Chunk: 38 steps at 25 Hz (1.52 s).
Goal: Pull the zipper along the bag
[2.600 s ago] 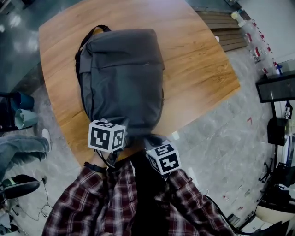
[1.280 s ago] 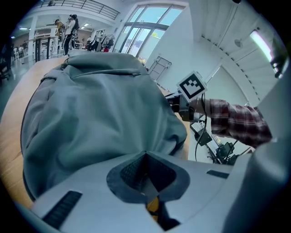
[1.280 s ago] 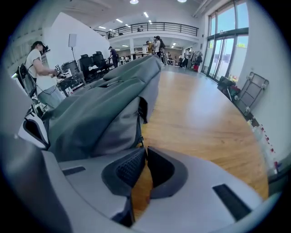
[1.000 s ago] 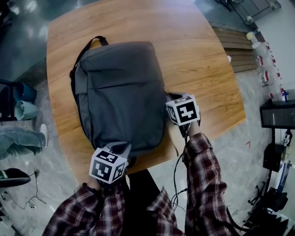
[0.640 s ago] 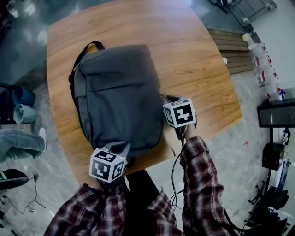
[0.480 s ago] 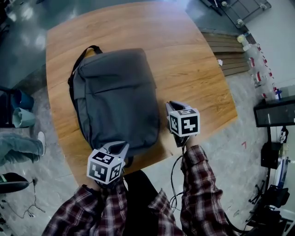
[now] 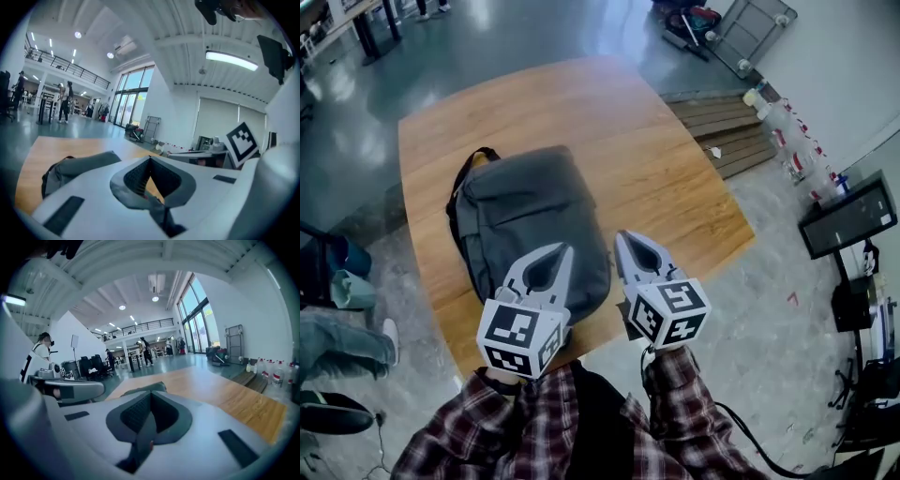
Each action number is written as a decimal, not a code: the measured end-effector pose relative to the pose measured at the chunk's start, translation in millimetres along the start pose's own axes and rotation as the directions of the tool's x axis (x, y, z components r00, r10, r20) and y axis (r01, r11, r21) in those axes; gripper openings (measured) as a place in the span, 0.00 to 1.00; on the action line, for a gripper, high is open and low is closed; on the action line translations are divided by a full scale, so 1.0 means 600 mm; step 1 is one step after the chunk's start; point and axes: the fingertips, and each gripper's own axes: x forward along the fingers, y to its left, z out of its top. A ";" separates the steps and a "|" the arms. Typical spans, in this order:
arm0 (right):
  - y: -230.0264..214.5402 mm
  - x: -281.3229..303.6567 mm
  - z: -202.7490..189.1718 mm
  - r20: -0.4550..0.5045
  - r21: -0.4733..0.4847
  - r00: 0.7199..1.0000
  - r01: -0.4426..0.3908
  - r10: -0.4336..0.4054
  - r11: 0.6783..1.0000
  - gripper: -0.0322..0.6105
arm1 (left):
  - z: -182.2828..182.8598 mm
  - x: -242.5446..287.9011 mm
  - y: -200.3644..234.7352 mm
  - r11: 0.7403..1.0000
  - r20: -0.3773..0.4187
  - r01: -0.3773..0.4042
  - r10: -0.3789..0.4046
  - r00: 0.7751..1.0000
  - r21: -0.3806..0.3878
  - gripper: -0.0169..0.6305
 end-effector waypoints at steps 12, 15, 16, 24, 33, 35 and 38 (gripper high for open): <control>0.097 -0.088 0.082 0.132 -0.158 0.990 0.060 -0.039 0.986 0.06 | 0.122 -0.035 -0.087 0.985 0.165 0.037 -0.064 0.984 0.166 0.04; 0.098 -0.093 0.082 0.140 -0.147 0.989 0.067 -0.047 0.987 0.06 | 0.121 -0.041 -0.084 0.985 0.163 0.034 -0.062 0.985 0.170 0.04; 0.098 -0.095 0.083 0.143 -0.145 0.988 0.070 -0.049 0.987 0.06 | 0.121 -0.042 -0.082 0.985 0.163 0.030 -0.059 0.985 0.172 0.04; 0.105 -0.087 0.095 0.147 -0.151 0.988 0.061 -0.038 0.987 0.06 | 0.126 -0.043 -0.066 0.983 0.159 0.006 -0.036 0.987 0.185 0.04; 0.119 -0.083 0.095 0.144 -0.164 0.990 0.032 -0.008 0.986 0.06 | 0.122 -0.048 -0.061 0.981 0.156 -0.016 -0.014 0.988 0.193 0.04; 0.121 -0.083 0.093 0.142 -0.166 0.990 0.027 -0.003 0.986 0.06 | 0.121 -0.048 -0.060 0.981 0.155 -0.018 -0.012 0.988 0.192 0.04; 0.121 -0.083 0.090 0.140 -0.168 0.990 0.021 0.003 0.986 0.06 | 0.117 -0.046 -0.060 0.981 0.152 -0.017 -0.013 0.988 0.192 0.04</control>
